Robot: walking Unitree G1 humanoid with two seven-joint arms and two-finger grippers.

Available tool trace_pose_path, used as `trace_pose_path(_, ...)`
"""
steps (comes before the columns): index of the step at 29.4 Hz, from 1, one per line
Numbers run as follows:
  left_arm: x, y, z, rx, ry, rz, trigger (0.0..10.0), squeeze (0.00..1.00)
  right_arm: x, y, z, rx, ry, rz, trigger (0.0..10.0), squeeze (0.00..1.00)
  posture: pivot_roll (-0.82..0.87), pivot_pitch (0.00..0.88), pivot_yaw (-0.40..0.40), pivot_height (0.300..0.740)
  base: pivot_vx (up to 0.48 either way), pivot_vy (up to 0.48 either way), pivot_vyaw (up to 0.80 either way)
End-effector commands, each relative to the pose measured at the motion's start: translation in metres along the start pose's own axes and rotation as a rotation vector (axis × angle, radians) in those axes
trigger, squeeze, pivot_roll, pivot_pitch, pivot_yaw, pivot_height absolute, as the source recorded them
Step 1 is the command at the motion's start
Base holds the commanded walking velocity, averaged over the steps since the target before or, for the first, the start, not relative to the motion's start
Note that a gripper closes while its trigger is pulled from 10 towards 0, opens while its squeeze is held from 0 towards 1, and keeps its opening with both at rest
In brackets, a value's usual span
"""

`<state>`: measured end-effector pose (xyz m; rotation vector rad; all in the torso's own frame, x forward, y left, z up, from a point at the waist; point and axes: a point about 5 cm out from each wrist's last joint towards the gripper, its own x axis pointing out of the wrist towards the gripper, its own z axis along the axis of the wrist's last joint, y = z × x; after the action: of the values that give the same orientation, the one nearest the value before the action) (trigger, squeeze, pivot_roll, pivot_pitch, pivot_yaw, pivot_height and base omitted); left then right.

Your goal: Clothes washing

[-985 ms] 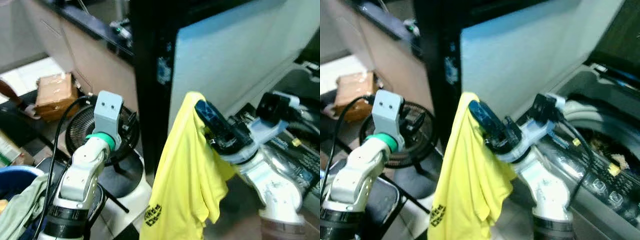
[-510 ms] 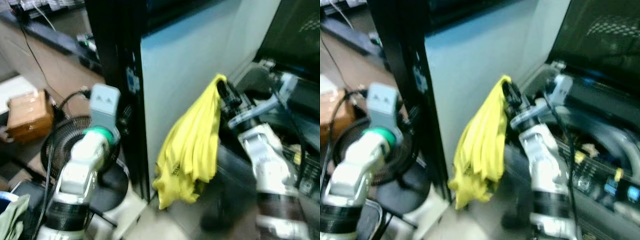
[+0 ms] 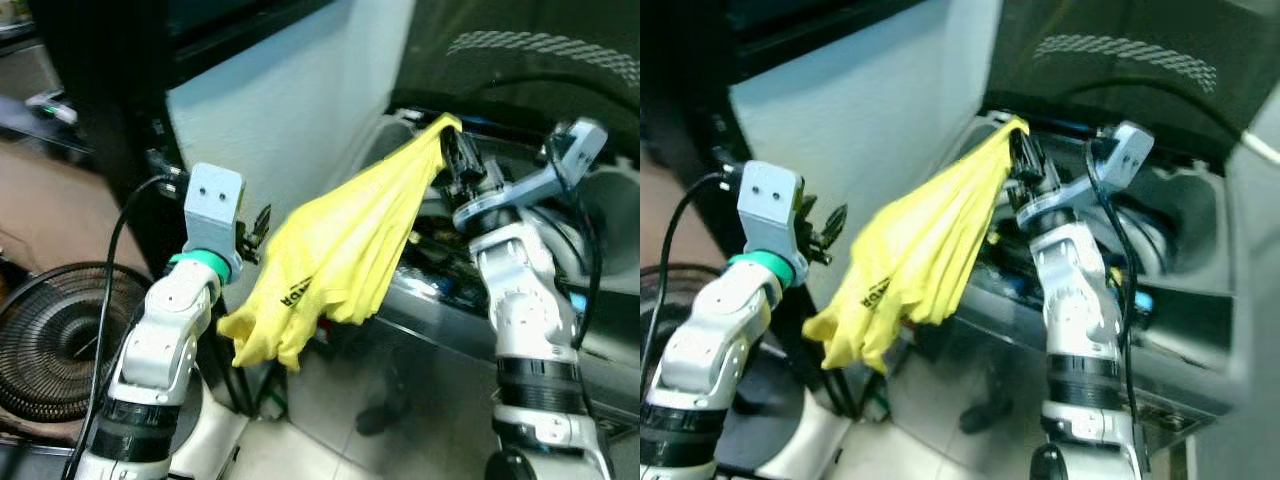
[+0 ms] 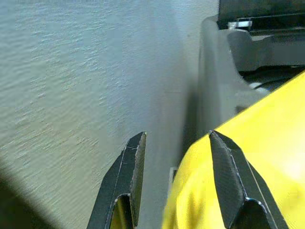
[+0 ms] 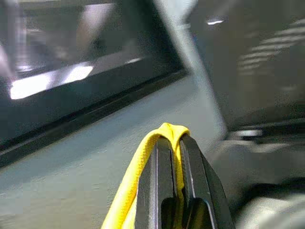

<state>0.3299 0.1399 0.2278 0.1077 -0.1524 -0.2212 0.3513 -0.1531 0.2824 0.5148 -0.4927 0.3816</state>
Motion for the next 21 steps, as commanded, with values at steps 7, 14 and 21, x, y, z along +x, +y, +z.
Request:
trace_pose_path(7, -0.0009, -0.0016, -0.0025, -0.013, 0.006, 0.011, 10.0, 0.0, 0.0025, 0.0043, -0.0004, -0.085, 0.002, -0.017, 10.0, 0.0, 0.14, 0.029, 0.058, 0.74, 0.0, 0.0, -0.8)
trace_pose_path(14, -0.0023, 0.0011, -0.0021, -0.015, 0.004, 0.024, 10.0, 0.0, 0.0051, 0.0051, -0.0041, -0.097, 0.004, -0.029, 10.0, 0.0, 0.14, 0.024, 0.046, 0.74, 0.0, 0.0, -0.8)
trace_pose_path(21, -0.0037, 0.0071, 0.0004, -0.011, -0.005, 0.045, 10.0, 0.0, 0.0095, 0.0075, -0.0064, -0.089, -0.003, -0.031, 10.0, 0.0, 0.15, 0.011, 0.037, 0.74, 0.0, 0.0, -0.8)
